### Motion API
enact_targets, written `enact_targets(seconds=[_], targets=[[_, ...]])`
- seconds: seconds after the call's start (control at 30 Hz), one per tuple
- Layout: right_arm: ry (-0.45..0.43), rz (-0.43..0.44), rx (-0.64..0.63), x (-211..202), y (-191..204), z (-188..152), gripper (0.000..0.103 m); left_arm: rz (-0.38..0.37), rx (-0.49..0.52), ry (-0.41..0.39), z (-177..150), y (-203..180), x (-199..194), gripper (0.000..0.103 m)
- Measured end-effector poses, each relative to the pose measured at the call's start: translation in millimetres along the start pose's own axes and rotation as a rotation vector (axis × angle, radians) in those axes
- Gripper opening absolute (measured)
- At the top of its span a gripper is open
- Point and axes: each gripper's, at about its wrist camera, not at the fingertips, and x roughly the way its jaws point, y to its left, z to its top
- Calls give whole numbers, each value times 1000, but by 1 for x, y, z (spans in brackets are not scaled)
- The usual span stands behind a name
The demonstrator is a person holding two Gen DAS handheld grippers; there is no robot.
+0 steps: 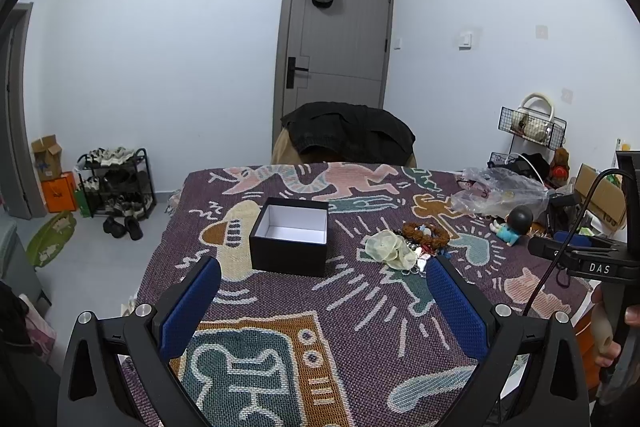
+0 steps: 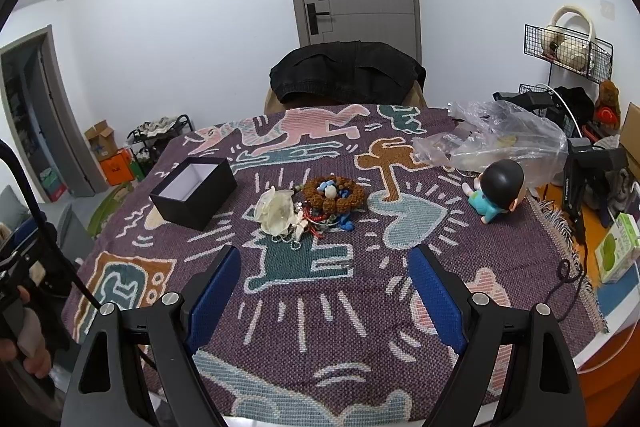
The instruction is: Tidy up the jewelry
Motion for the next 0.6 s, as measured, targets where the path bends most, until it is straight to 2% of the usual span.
enact_targets(seconds=[0.6], targets=[[-11, -4, 2, 0, -2, -1, 86, -2, -2, 1, -1, 1, 0, 103]])
